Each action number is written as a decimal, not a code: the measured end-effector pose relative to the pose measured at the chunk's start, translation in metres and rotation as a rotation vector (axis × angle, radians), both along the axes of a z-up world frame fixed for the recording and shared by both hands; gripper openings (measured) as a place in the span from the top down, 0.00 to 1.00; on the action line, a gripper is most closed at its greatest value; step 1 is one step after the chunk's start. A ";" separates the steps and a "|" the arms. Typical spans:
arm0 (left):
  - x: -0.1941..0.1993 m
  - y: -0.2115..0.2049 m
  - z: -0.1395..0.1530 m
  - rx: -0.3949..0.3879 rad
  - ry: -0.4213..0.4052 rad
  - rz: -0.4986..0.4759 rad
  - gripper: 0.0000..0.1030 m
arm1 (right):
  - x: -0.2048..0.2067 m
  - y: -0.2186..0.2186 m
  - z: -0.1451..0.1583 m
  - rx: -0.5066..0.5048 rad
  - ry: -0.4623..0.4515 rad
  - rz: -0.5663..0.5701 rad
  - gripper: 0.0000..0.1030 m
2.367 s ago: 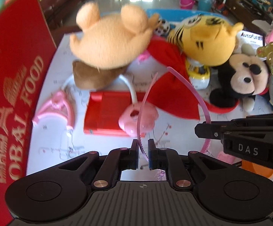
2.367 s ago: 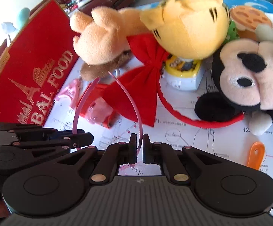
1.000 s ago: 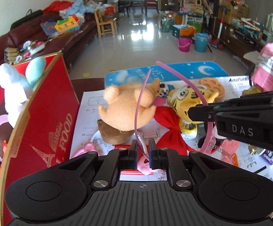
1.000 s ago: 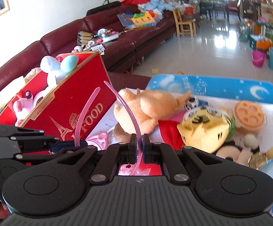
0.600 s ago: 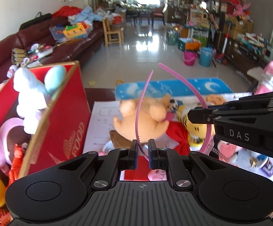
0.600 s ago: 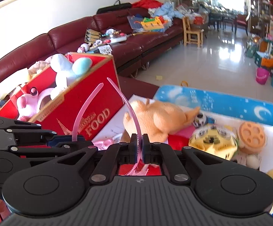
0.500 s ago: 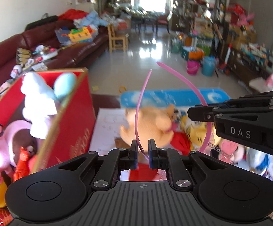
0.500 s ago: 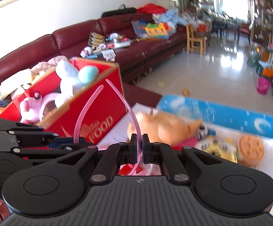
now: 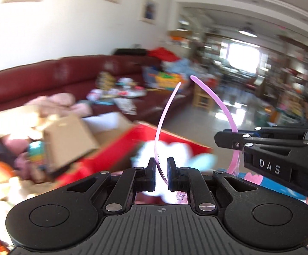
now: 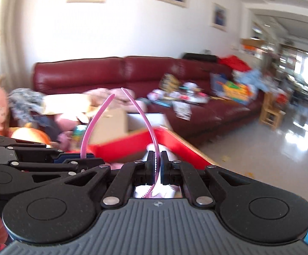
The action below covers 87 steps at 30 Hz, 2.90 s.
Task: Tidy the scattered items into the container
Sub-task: 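Carry the pink headband with both tools over the red box, then open both tools to drop the pink headband into the red box, then move both tools back from the box to the orange strainer ladle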
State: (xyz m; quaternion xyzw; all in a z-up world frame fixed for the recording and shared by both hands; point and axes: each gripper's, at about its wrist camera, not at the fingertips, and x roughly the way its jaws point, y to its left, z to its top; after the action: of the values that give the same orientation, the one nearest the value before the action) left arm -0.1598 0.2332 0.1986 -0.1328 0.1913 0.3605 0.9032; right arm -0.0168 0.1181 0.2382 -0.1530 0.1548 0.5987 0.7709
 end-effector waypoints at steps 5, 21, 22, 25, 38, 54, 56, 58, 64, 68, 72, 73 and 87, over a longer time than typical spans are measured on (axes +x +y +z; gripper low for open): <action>-0.031 0.032 -0.011 -0.046 0.044 0.147 0.93 | -0.032 0.054 -0.013 -0.044 0.039 0.126 0.95; -0.020 0.061 -0.071 -0.204 0.159 0.190 0.09 | 0.015 0.041 -0.070 -0.194 0.270 0.029 0.12; -0.017 0.058 -0.071 -0.196 0.165 0.183 0.09 | 0.015 0.042 -0.071 -0.203 0.279 0.034 0.12; -0.011 0.049 -0.071 -0.163 0.183 0.180 0.08 | 0.016 0.041 -0.070 -0.215 0.288 0.062 0.10; 0.008 0.030 -0.065 -0.071 0.208 0.149 0.07 | 0.034 0.028 -0.069 -0.225 0.309 0.052 0.06; 0.051 -0.032 -0.061 0.028 0.241 0.000 0.04 | 0.071 -0.036 -0.073 -0.218 0.330 -0.074 0.05; 0.055 -0.041 -0.062 0.045 0.249 -0.020 0.04 | 0.075 -0.047 -0.074 -0.214 0.330 -0.090 0.05; 0.061 -0.050 -0.064 0.060 0.260 -0.036 0.03 | 0.080 -0.059 -0.075 -0.210 0.334 -0.107 0.05; 0.081 -0.081 -0.077 0.071 0.307 -0.111 0.02 | 0.099 -0.098 -0.086 -0.200 0.371 -0.190 0.05; 0.098 -0.105 -0.094 0.063 0.346 -0.180 0.02 | 0.107 -0.129 -0.101 -0.209 0.410 -0.241 0.05; 0.114 -0.132 -0.109 0.067 0.383 -0.252 0.02 | 0.110 -0.164 -0.118 -0.228 0.444 -0.290 0.05; 0.117 -0.139 -0.113 0.068 0.391 -0.271 0.03 | 0.110 -0.174 -0.122 -0.231 0.455 -0.304 0.05; 0.162 -0.256 -0.198 0.079 0.499 -0.638 0.03 | 0.124 -0.339 -0.209 -0.264 0.711 -0.653 0.04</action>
State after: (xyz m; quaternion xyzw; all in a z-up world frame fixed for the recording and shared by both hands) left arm 0.0023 -0.0224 0.0007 0.0595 0.4222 0.0901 0.9001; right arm 0.1069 -0.2210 0.0290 0.0207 0.5224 0.3163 0.7916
